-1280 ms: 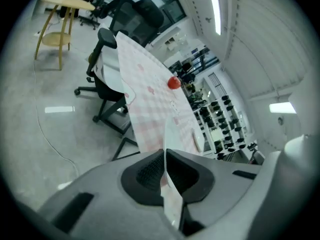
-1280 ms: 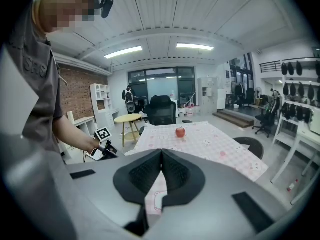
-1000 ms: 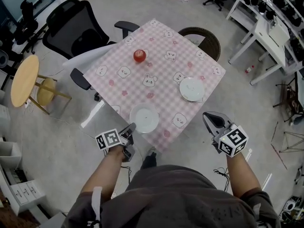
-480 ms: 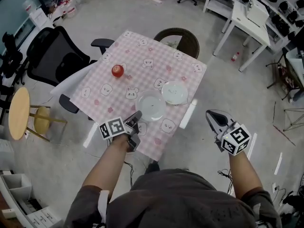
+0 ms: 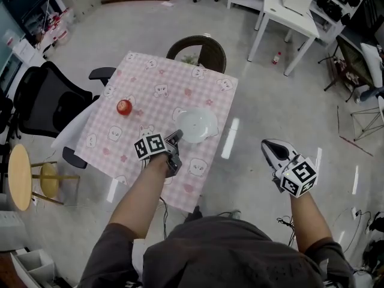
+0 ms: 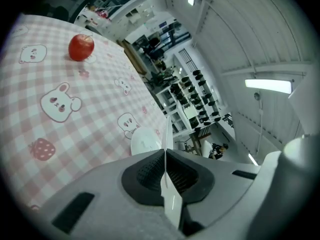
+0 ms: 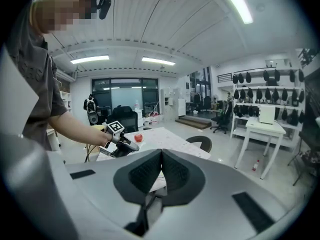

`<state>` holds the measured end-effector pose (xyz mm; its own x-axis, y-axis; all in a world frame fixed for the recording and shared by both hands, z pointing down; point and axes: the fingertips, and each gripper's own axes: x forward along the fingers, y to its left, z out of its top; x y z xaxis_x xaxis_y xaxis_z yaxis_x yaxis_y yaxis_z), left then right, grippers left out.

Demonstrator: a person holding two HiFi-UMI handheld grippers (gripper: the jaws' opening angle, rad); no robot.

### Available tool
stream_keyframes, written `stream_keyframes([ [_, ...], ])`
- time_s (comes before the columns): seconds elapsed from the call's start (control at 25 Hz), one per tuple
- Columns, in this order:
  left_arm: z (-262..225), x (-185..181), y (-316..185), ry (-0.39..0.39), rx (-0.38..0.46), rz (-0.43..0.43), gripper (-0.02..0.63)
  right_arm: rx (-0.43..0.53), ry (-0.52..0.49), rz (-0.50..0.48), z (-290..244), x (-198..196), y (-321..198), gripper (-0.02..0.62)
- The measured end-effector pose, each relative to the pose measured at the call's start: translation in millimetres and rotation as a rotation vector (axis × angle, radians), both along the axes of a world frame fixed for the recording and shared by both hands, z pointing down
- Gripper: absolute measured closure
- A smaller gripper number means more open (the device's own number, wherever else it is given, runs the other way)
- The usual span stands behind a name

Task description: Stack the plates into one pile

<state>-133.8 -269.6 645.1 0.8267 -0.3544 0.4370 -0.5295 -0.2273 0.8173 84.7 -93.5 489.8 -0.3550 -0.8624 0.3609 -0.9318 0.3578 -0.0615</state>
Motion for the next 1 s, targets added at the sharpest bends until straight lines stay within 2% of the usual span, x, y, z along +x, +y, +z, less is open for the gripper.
stream_keyframes([
  [0.16, 16.2, 23.9, -8.1, -0.036, -0.029, 0.045, 0.592, -0.009, -0.006, 0.051, 1.5, 14.9, 8.4, 0.601],
  [0.4, 47.1, 36.8, -19.5, -0.140, -0.064, 0.054, 0.592, -0.023, -0.017, 0.085, 9.9, 31.1, 14.7, 0.601],
  [0.48, 55.8, 38.3, -21.9, -0.221, -0.052, 0.076, 0.591, -0.027, -0.023, 0.101, 13.0, 34.0, 18.6, 0.601],
  [0.56, 65.6, 39.6, -22.6, -0.340, -0.023, 0.119, 0.577, -0.030, -0.028, 0.111, 15.7, 36.6, 20.6, 0.601],
  [0.64, 74.5, 41.7, -22.2, -0.431, 0.000, 0.162, 0.549, -0.033, -0.032, 0.116, 17.6, 37.9, 21.7, 0.601],
  [0.68, 77.2, 42.9, -21.8, -0.458, 0.008, 0.177, 0.510, -0.033, -0.035, 0.117, 18.2, 38.2, 22.1, 0.601],
  [0.8, 78.3, 45.8, -22.1, -0.471, 0.027, 0.182, 0.443, -0.033, -0.043, 0.117, 19.8, 39.8, 23.4, 0.601],
  [1.0, 77.3, 38.0, -23.0, -0.465, 0.032, 0.139, 0.408, -0.031, -0.049, 0.118, 19.0, 44.4, 25.3, 0.601],
])
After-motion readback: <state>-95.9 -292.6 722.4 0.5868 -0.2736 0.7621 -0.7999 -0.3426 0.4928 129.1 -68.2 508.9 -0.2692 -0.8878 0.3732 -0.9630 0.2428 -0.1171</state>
